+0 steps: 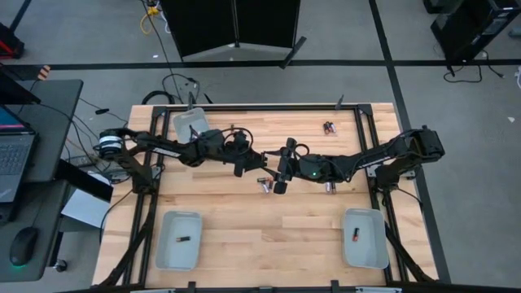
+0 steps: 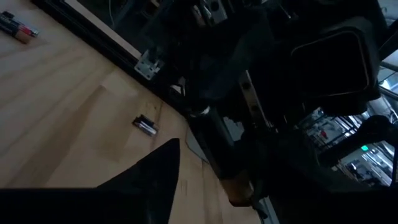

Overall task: Sort batteries
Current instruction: Put the black-brown battery into the bottom left gray bin

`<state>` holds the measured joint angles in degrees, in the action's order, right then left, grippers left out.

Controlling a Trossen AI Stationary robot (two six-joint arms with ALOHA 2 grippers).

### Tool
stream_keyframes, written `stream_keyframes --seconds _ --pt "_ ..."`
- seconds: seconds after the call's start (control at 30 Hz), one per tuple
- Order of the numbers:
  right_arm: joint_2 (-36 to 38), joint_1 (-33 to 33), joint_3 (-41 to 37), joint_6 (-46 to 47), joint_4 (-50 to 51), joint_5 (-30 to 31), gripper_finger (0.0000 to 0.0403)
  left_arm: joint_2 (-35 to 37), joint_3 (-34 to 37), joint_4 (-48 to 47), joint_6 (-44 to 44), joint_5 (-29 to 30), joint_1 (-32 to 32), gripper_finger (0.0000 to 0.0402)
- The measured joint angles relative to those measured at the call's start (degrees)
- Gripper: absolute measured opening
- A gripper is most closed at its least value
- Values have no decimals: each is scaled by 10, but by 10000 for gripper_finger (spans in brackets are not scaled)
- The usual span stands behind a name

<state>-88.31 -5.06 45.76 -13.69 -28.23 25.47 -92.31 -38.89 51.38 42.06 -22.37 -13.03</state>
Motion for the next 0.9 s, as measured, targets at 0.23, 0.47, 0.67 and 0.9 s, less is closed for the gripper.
stream_keyframes --seconds 0.23,0.47,0.67,0.9 --pt "0 0 1 -2 0 0 235 0 0 27 -14 -12 -9 134" --pt "-1 -1 0 0 12 16 252 1 -1 29 -65 -30 -16 54" --pt "0 -2 0 -4 29 78 271 39 -1 17 -102 -53 -17 54" --pt "0 -2 0 0 65 77 251 151 -2 -136 -176 -75 -15 54"
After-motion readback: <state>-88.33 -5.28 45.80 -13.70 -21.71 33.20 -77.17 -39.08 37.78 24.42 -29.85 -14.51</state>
